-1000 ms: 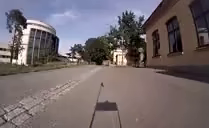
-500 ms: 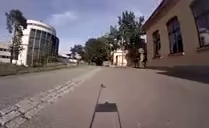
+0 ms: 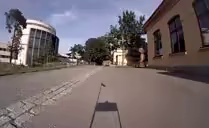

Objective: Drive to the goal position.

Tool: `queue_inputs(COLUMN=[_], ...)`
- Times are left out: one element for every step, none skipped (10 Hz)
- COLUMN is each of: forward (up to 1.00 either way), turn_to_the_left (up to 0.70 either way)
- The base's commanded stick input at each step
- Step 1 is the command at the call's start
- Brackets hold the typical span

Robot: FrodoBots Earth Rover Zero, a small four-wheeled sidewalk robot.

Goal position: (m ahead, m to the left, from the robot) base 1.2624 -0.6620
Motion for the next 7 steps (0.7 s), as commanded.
queue_inputs(forward=[0.45, 0.45, 0.45, 0.45, 0.45, 0.45, 0.45], turn_to_the_left=[0.00, 0.00, 0.00, 0.00, 0.00, 0.00, 0.00])
